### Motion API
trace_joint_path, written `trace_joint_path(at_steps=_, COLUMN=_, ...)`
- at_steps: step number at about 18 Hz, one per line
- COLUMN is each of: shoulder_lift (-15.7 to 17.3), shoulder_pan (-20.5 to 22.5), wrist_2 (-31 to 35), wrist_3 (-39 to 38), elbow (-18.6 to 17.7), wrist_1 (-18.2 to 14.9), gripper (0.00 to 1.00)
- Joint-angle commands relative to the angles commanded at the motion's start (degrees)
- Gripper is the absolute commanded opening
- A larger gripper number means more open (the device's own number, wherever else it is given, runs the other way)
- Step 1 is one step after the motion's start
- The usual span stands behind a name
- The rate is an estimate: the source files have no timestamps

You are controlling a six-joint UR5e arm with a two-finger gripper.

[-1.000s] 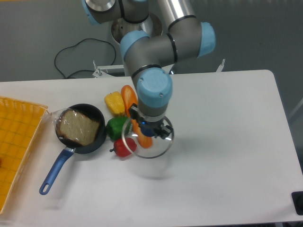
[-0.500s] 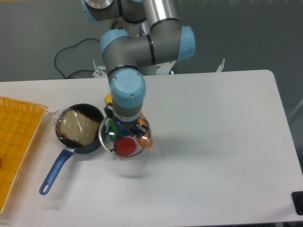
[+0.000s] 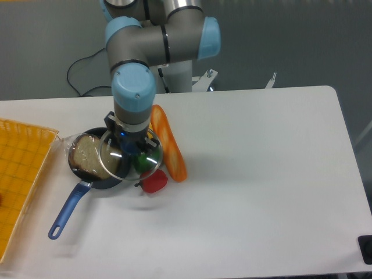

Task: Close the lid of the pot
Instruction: 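Position the glass lid above the pan rim and lower it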

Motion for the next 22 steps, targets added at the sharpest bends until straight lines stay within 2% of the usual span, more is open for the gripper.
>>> trace_joint_path(at_steps=16, shoulder_lift=0.00, shoulder_pan=-3.86, wrist_2=-3.16, wrist_3=-5.71, elbow=-1.32, wrist_1=0.09, gripper=0.25)
trace_joint_path(at_steps=22, shoulder_lift=-0.09, shoulder_pan=-4.22, wrist_2=-4.04, wrist_3=-6.60, elbow=-2.11, wrist_1=1.05, gripper=0.25)
